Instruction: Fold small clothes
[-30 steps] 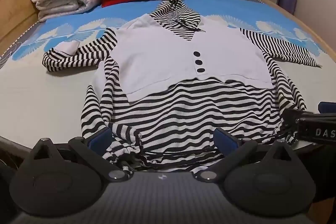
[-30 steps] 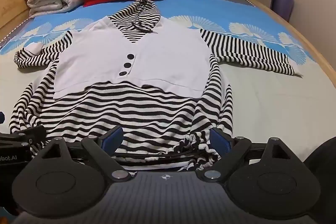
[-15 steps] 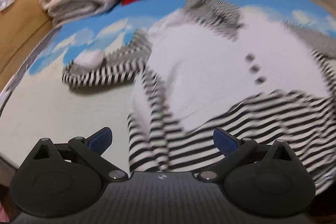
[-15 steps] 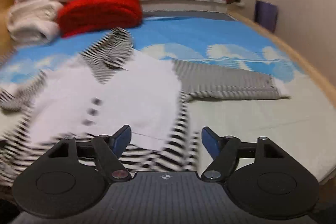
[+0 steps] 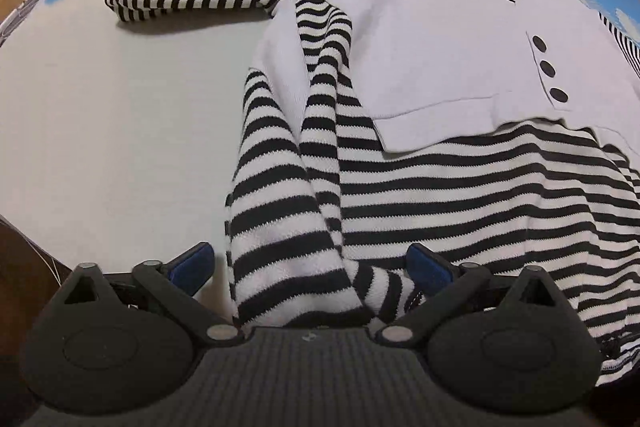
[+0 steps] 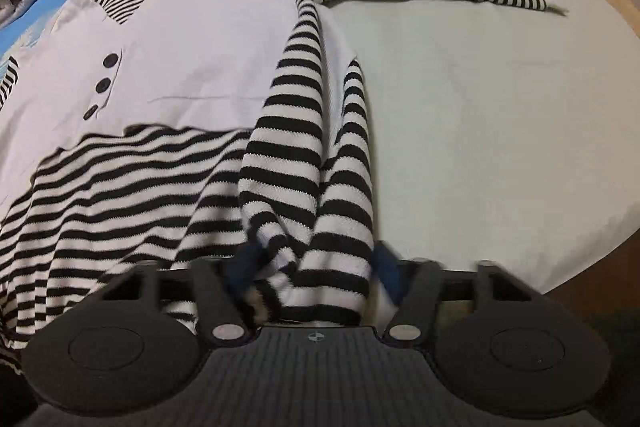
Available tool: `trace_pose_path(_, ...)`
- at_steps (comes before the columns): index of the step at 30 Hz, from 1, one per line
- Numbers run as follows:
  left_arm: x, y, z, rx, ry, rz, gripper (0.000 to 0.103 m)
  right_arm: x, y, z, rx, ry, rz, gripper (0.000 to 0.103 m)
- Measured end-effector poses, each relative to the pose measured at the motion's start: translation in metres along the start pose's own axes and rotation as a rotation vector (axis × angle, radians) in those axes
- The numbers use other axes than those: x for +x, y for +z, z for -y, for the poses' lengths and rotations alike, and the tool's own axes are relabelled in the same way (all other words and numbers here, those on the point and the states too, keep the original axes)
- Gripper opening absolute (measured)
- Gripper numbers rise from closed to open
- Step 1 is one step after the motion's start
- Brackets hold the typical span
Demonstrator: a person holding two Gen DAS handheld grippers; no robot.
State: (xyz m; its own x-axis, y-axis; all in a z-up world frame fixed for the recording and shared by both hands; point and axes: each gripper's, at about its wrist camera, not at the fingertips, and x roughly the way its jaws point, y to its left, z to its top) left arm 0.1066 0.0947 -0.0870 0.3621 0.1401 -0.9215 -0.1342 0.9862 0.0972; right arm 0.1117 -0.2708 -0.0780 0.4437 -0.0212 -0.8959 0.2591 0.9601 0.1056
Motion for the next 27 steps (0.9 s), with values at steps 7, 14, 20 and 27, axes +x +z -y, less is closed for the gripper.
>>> trace_pose_path(7,-0.011,0.01,0.004,0.034,0.023,0.094,0.013,-0.012,-0.006,0.003,-0.038,0.01,0.034,0.014)
trace_pose_path(14,-0.009,0.007,0.004,0.062,0.094,0.095,0.018,-0.009,-0.011,-0.002,-0.118,-0.012,-0.016,0.013)
trace_pose_path(20,-0.036,0.007,0.006,0.089,0.146,0.235,0.058,-0.026,-0.005,-0.005,-0.127,-0.056,0.086,0.042)
trace_pose_path(27,-0.048,0.006,0.022,0.148,0.0,0.296,0.07,-0.043,-0.001,-0.018,-0.178,-0.013,0.218,0.048)
